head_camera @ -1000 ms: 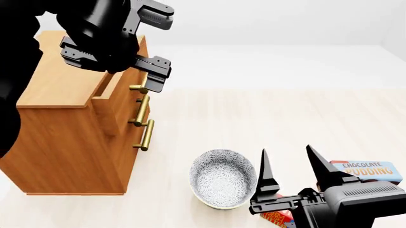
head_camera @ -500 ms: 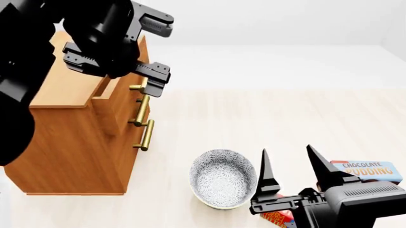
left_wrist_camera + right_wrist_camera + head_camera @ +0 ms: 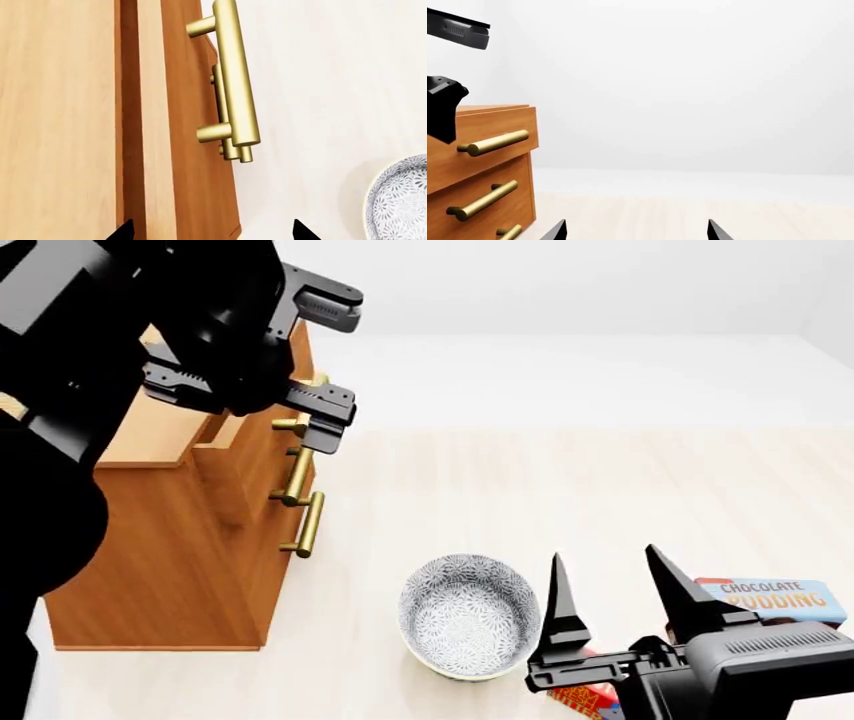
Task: Put the butter at the back in the top drawer of the cabinet and close it.
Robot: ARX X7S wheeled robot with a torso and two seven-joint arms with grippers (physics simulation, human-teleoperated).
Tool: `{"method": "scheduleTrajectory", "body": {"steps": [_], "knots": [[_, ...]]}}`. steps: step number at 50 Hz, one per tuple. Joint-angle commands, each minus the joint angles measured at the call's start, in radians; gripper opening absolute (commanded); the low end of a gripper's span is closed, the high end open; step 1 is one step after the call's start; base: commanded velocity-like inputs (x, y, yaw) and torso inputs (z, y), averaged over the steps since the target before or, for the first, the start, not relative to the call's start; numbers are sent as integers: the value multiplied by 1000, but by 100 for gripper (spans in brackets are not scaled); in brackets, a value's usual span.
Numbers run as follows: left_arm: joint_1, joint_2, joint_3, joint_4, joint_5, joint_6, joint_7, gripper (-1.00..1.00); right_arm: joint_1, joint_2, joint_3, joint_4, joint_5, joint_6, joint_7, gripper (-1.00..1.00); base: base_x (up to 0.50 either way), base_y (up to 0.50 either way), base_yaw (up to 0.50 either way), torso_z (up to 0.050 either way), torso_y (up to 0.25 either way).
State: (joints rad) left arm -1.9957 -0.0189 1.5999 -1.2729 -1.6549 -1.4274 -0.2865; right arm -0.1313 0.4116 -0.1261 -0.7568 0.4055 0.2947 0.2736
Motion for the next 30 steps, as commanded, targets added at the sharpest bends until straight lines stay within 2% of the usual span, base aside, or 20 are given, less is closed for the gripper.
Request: {"method": "scheduleTrajectory", "body": {"steps": [1,18,30], "knots": [[15,16,27,-30,24,8,54,100,-1,3,-1,0,3,-3,3,100,0,0,0,0,0],[35,7,74,-35,-29,23,47,100,1,8,-1,3,9,-9,6,100,0,0,0,0,0],[29,4,232,-35,-192,50,68,100,1,12,-1,4,12,-12,9,100,0,0,0,0,0]]}}
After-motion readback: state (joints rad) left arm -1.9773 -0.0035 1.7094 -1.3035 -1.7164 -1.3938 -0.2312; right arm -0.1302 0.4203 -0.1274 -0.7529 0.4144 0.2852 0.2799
